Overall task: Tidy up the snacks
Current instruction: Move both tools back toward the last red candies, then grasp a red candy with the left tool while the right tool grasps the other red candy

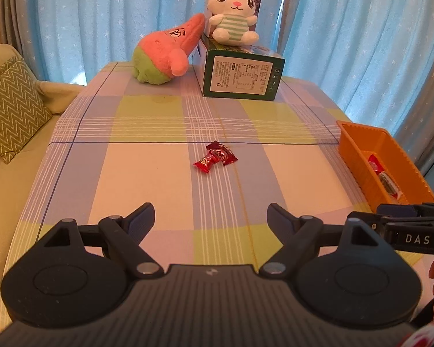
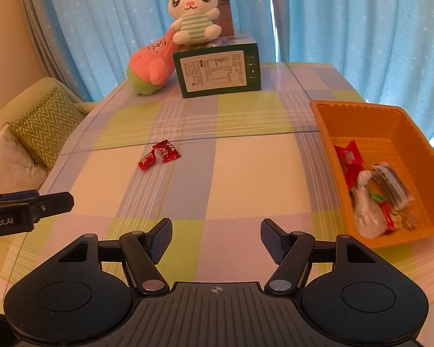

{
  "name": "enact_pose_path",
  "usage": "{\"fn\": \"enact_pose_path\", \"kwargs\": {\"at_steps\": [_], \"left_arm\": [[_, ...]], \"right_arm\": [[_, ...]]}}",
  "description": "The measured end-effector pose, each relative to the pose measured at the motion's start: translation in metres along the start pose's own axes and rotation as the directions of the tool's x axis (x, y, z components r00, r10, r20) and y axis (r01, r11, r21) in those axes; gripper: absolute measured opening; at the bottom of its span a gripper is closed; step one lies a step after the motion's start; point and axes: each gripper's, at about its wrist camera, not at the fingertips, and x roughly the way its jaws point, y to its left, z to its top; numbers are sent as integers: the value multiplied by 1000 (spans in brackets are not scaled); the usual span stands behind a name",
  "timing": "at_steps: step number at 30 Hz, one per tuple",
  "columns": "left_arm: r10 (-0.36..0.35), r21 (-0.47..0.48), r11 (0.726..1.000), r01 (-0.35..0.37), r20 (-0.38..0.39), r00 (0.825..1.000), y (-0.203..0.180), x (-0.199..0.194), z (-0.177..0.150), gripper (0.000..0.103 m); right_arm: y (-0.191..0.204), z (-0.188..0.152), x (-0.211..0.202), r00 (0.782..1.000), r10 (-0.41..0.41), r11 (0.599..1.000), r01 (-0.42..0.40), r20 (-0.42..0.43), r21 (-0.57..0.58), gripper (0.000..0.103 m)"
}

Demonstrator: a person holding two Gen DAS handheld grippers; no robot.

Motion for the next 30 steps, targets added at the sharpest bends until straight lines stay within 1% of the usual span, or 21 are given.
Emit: {"fn": "enact_pose_path", "kwargs": {"at_steps": [2,4,11,15,18,21,22,24,26,29,30], "left_arm": [[0,10,1000,0,-6,1000,4,16,5,81],[-2,21,1000,3,-14,1000,8,32,9,77],[-30,73,997,32,-24,999,18,88,21,67],[-48,125,991,49,-9,999,19,120,27,57],[-57,171,984,57,-5,998,18,142,28,48],[-49,204,978,47,9,999,15,157,27,42],[-55,205,977,52,8,998,15,161,27,40],[-70,212,975,68,3,998,14,169,27,40],[-75,237,969,72,1,997,11,176,26,37],[-85,253,964,82,1,996,9,182,28,30],[-84,257,963,81,3,996,9,184,29,24]], "right_arm": [[1,5,14,1000,5,1000,-5,0,-7,68],[1,10,28,1000,12,1000,-12,1,-11,67],[-1,23,81,1000,28,999,-28,-11,-32,67],[-2,29,104,999,36,999,-37,-12,-34,67],[-2,33,119,999,40,998,-41,-8,-45,67],[-3,37,130,999,37,998,-37,-3,-51,67],[-4,38,133,999,36,998,-36,-1,-52,67],[-5,40,140,999,34,998,-34,1,-54,67],[-6,42,146,999,34,998,-34,2,-59,67],[-5,44,152,999,37,997,-37,5,-70,67],[-4,45,154,999,41,996,-40,8,-74,67]]}}
